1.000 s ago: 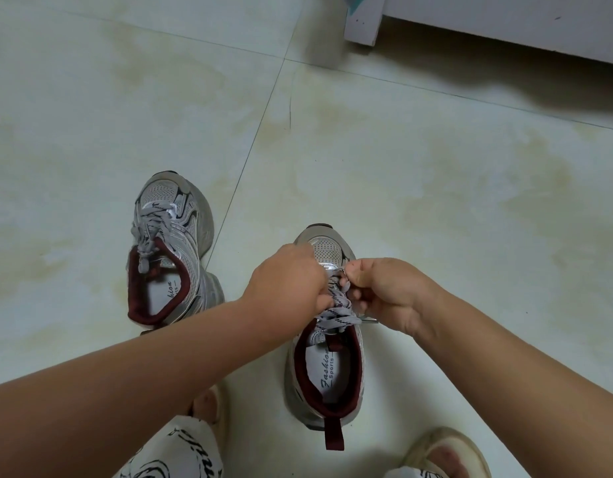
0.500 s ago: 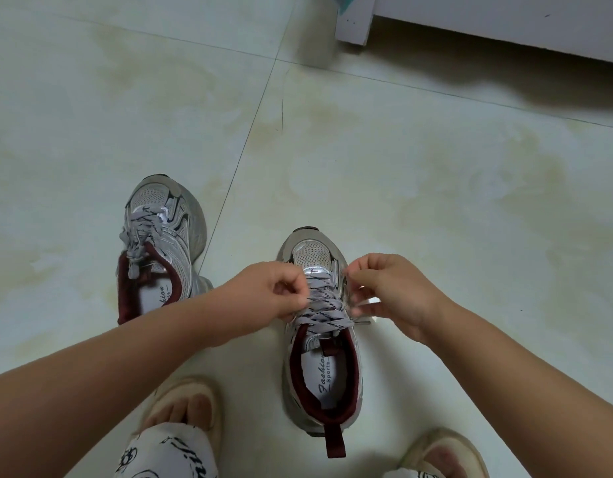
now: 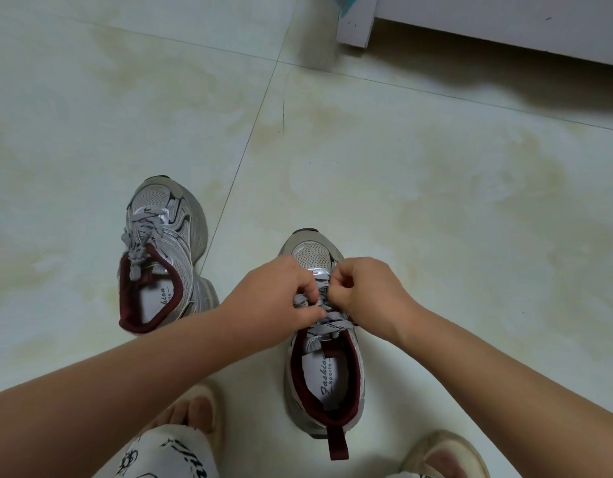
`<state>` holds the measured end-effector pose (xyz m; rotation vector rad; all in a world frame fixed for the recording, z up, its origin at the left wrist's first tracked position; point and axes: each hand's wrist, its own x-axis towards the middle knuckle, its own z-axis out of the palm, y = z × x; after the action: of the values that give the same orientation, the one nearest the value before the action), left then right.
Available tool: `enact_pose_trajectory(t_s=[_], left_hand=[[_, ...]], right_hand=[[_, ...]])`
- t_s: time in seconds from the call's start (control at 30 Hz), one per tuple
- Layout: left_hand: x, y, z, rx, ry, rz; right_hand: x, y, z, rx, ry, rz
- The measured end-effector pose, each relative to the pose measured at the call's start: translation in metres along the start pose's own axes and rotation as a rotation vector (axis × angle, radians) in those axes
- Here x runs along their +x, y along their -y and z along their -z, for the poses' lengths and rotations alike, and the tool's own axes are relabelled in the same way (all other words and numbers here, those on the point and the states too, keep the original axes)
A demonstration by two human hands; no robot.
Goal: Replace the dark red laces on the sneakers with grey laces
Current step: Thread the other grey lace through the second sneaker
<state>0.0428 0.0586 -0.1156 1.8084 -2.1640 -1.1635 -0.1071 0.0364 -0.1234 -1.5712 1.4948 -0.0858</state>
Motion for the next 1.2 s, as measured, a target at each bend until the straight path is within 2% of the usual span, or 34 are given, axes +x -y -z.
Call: enact_pose_trajectory(t_s=[0.03, 0.13, 0.17, 0.23, 0.37, 0.47, 0.53, 0.63, 0.7, 0.83, 0.9, 1.07, 1.2], left_hand=[[0.0, 0.001, -0.001, -0.006, -0.008, -0.003], [-0.001, 0.0, -0.002, -0.031, -0.025, -0.018], [-0.001, 0.001, -0.002, -0.027, -0.016, -0.015], [-0.001, 0.0, -0.002, -0.01, 0.0, -0.002], [0.0, -0.004, -0.003, 0.013, -0.024, 0.02], [0.0, -0.005, -0.005, 0.031, -0.043, 0.039], [-0.001, -0.004, -0.006, 0.036, -0.049, 0.036], [-0.003, -0.004, -0.007, 0.022, -0.051, 0.039], [-0.001, -0.004, -0.008, 0.024, -0.046, 0.045], [0.003, -0.008, -0.008, 0.079, -0.008, 0.069], [0.003, -0.008, -0.008, 0.087, 0.017, 0.084], [0.009, -0.007, -0.006, -0.006, 0.078, 0.099], [0.017, -0.011, -0.006, -0.063, 0.106, 0.206]], right_hand=[[-0.001, 0.0, 0.0, 0.115, -0.004, 0.004], [0.0, -0.002, 0.006, 0.691, -0.087, -0.122], [0.001, -0.004, 0.01, 0.758, -0.107, -0.147], [0.003, -0.01, 0.018, 0.638, -0.082, -0.14], [0.0, -0.009, 0.021, 0.27, 0.137, -0.079], [0.001, -0.004, 0.011, 0.14, 0.138, 0.023], [0.001, -0.008, 0.008, 0.348, 0.137, -0.048], [0.001, -0.015, 0.01, 0.785, 0.205, -0.281], [0.0, -0.016, 0.009, 0.79, 0.166, -0.308], [-0.002, -0.008, 0.002, 0.549, 0.004, -0.216], [-0.002, -0.006, -0.001, 0.642, -0.013, -0.253], [0.003, -0.014, 0.001, 1.101, 0.077, -0.451], [0.003, -0.017, 0.006, 1.094, 0.196, -0.409]])
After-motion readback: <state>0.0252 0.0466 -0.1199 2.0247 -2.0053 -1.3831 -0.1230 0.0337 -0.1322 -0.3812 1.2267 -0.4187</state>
